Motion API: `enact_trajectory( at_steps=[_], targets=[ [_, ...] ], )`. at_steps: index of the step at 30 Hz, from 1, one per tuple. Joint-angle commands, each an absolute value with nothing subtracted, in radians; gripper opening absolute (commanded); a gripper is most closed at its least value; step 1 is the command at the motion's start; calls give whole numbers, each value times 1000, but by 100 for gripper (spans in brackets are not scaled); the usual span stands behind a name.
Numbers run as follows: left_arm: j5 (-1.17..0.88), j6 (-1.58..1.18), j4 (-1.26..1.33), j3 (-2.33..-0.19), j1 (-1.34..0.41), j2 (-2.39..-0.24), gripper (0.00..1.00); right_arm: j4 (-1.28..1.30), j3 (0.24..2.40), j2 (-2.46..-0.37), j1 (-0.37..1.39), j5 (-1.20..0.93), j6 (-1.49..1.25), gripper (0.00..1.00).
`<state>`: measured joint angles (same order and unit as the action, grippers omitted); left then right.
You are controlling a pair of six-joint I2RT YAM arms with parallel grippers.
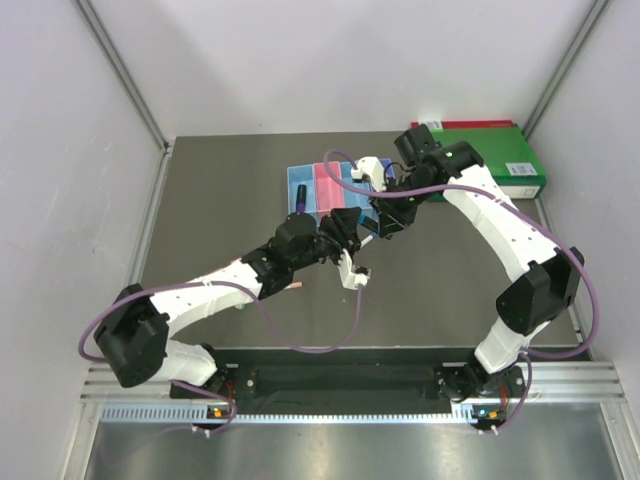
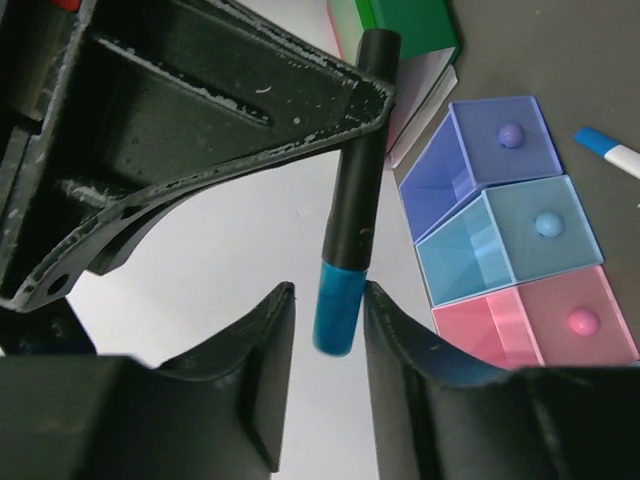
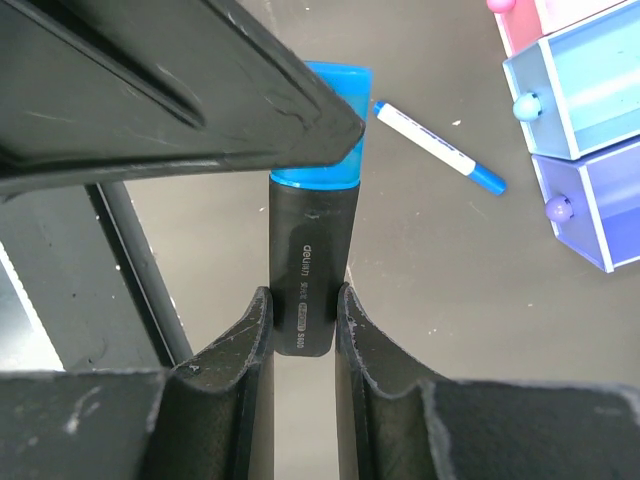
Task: Sort the stationery into containers
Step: Place the pen in the storage box.
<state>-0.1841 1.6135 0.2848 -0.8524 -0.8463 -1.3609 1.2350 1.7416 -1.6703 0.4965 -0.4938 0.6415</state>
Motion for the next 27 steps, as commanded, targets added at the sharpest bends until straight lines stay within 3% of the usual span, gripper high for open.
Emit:
enact_trajectory(
  at_steps=[1,3,4,5,6,11,14,15,17,27],
  targets=[
    [-180,1592,351,-910,-865,-1379,31,1210,1789,-1669,515,-515,634,2],
    [-178,1586,351,-914,-867,-1381,24,1206,1790,-1669,514,-511,634,2],
    [-176,1588,351,-914,-867,-1382,18,1206,1789,-1670,514,-511,632,2],
    [-175,1586,350,-916,-867,-1384,4,1204,1789,-1672,514,-511,632,3],
    [-175,1585,350,-917,-867,-1385,0,1201,1790,-1672,514,-511,630,3],
    [-160,1565,356,-919,-870,-1388,0,1190,1786,-1672,515,-506,621,8],
    [-135,1542,362,-919,-871,-1391,0,1180,1787,-1666,515,-492,615,50],
    [-111,1517,371,-920,-871,-1396,0,1177,1786,-1658,515,-486,615,77],
    [-71,1477,368,-937,-871,-1400,0,1172,1784,-1651,511,-473,615,98],
    [173,1211,227,-951,-864,-1364,0,1071,1766,-1553,336,-495,482,100]
  ],
)
